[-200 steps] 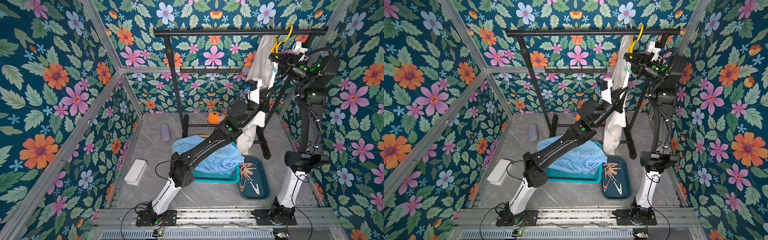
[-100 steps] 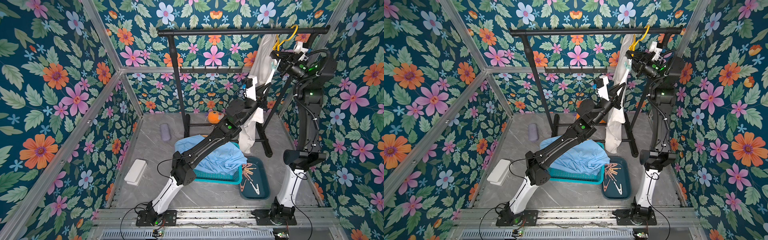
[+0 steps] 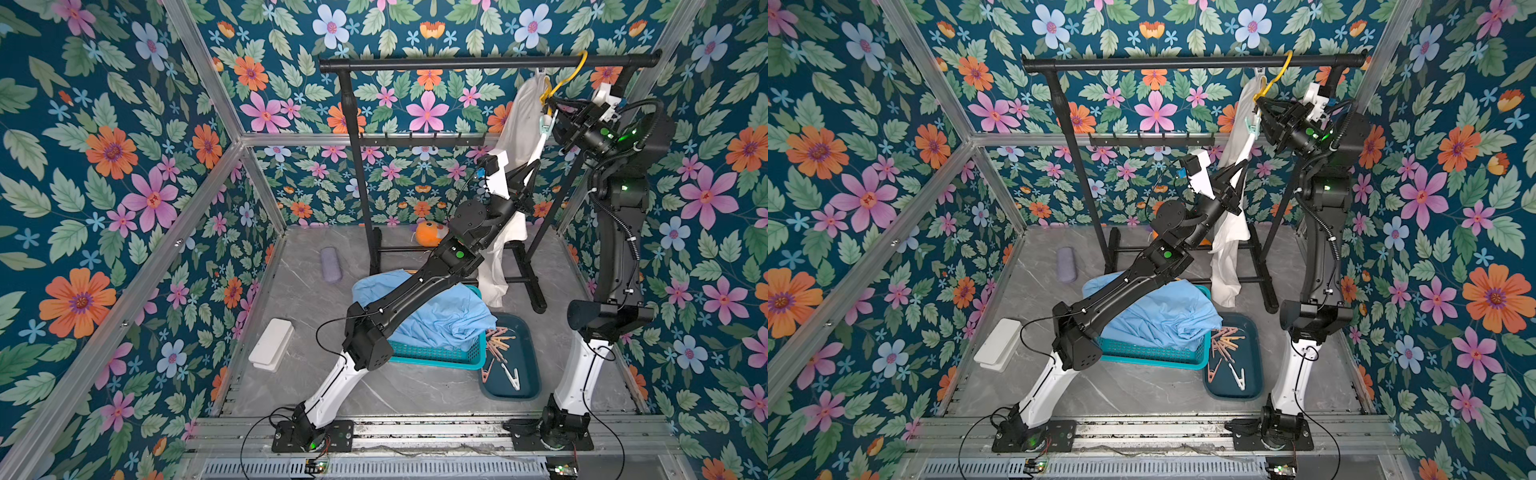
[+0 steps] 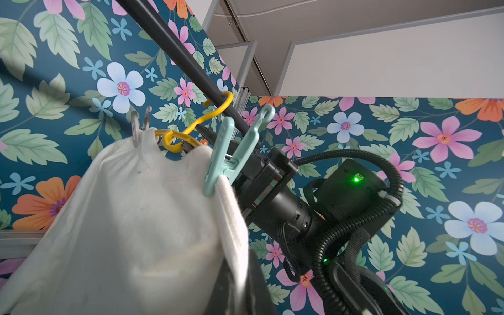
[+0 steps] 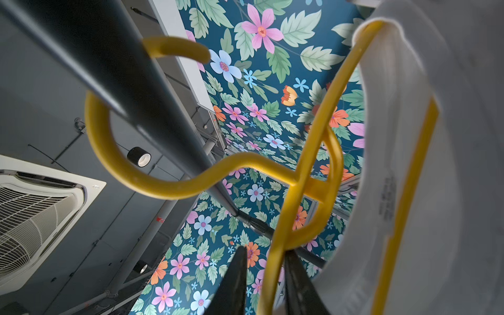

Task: Use clothespins to secure the t-shirt on both sides of the hanger
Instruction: Hang the hanger on the clothesline.

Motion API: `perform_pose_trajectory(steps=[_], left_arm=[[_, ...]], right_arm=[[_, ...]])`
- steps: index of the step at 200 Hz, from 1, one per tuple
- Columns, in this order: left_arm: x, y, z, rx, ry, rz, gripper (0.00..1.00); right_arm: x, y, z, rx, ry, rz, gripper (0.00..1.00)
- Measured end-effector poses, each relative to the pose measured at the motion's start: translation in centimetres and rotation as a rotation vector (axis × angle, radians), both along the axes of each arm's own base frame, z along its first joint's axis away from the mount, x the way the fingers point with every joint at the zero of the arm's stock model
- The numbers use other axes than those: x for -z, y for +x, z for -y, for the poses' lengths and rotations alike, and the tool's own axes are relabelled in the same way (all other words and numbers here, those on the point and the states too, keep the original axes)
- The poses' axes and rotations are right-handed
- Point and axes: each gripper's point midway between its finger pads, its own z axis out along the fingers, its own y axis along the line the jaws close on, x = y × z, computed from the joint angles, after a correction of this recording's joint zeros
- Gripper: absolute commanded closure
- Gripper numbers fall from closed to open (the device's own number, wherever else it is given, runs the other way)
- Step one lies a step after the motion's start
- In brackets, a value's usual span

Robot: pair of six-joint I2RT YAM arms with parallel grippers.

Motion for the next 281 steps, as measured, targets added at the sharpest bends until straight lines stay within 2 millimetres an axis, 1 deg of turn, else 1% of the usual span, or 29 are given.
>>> perform_pose_trajectory(steps=[31, 47, 67, 77, 95, 109, 135, 140, 143, 150, 166, 177, 194, 204, 219, 232, 256, 281], left_arm=[[0.1, -0.1, 0.2, 0.014, -0.007, -0.007, 1.0], [0.4, -0.4, 0.6, 0.024, -0.006, -0.009, 1.0], [0.7, -0.7, 1.0, 0.033, -0.006, -0.007, 1.0], [0.9, -1.0, 1.2, 0.04, -0.006, -0.007, 1.0], [0.8, -1.6, 1.4, 0.053, -0.01, -0.001, 1.0], [0.6, -2.1, 1.6, 0.067, -0.013, 0.004, 1.0], [0.8, -3.0, 2.2, 0.091, -0.007, 0.008, 0.87], [0.9, -3.1, 2.4, 0.095, -0.004, 0.008, 0.82], [0.9, -3.2, 2.4, 0.096, -0.003, 0.008, 0.77], [0.8, -3.3, 2.4, 0.093, -0.002, 0.014, 0.7], [0.7, -3.4, 2.4, 0.093, -0.014, 0.013, 0.54], [0.7, -3.5, 2.4, 0.093, -0.014, 0.013, 0.48], [0.9, -3.6, 2.6, 0.096, -0.01, 0.01, 0.39], [1.2, -3.7, 2.8, 0.097, 0.0, 0.008, 0.34], [1.7, -4.0, 3.0, 0.102, 0.017, 0.003, 0.25], [1.8, -4.5, 3.2, 0.111, 0.031, 0.01, 0.19], [1.8, -6.0, 3.4, 0.133, 0.072, 0.046, 0.09], [1.7, -7.7, 3.6, 0.167, 0.105, 0.087, 0.07]], right_arm=[[0.1, -0.1, 0.1, 0.014, -0.005, -0.005, 0.73], [0.1, -0.1, 0.1, 0.017, -0.008, -0.008, 0.72], [-0.2, -0.7, 0.1, 0.021, -0.009, -0.017, 0.64], [-0.4, -1.2, 0.2, 0.027, -0.012, -0.019, 0.63], [-1.0, -2.2, 0.8, 0.05, -0.025, -0.02, 0.57], [-1.2, -3.0, 1.4, 0.07, -0.035, -0.025, 0.54], [-1.2, -4.2, 2.7, 0.111, -0.047, -0.057, 0.48], [-1.1, -4.3, 2.9, 0.119, -0.05, -0.061, 0.47], [-1.1, -4.4, 3.1, 0.126, -0.052, -0.064, 0.47], [-1.0, -4.5, 3.4, 0.142, -0.055, -0.068, 0.46], [-0.9, -4.3, 4.7, 0.197, -0.06, -0.07, 0.46], [-0.6, -4.1, 5.3, 0.216, -0.058, -0.083, 0.45], [-0.5, -4.0, 5.6, 0.233, -0.069, -0.082, 0.44], [-0.3, -4.0, 5.7, 0.236, -0.073, -0.086, 0.43], [0.1, -3.8, 6.2, 0.249, -0.081, -0.098, 0.41], [0.4, -3.7, 6.6, 0.256, -0.082, -0.111, 0.37], [0.8, -4.2, 6.5, 0.241, -0.107, -0.12, 0.29], [0.5, -5.5, 6.0, 0.235, -0.13, -0.114, 0.28]])
